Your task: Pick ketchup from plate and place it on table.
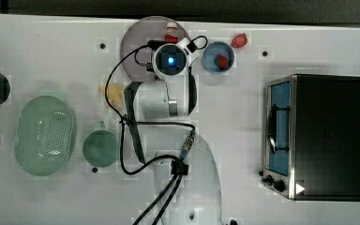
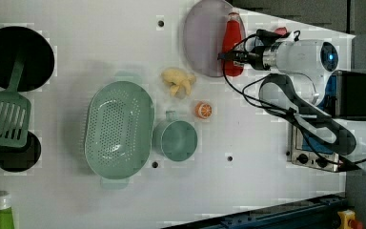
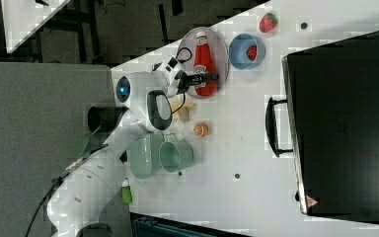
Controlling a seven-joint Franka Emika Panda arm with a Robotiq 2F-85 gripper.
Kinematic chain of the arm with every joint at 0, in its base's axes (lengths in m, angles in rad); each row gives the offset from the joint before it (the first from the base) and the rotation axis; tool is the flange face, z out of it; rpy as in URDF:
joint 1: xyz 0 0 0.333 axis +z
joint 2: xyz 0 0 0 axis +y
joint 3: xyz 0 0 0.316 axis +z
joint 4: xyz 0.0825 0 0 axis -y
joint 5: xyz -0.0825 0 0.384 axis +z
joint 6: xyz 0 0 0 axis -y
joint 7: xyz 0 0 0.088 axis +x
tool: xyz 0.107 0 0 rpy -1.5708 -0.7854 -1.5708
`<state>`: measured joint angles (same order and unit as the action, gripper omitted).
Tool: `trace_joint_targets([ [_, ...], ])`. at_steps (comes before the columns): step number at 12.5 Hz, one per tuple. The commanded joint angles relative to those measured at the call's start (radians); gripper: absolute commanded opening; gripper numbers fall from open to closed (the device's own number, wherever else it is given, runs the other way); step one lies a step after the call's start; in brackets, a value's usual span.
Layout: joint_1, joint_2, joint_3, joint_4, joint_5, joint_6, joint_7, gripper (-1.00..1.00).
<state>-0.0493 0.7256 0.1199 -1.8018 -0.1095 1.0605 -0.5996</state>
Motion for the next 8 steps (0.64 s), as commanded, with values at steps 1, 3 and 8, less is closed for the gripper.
trace_joint_targets([
  [1, -0.012, -0.207, 0.018, 0.024, 0.036, -0.136, 0.021, 0.30],
  [3, -0.016, -0.315, 0.015, 0.020, 0.063, -0.285, 0.021, 0.30],
  [8, -0.056, -0.579, -0.004, -0.125, 0.093, -0.480, 0.039, 0.30],
])
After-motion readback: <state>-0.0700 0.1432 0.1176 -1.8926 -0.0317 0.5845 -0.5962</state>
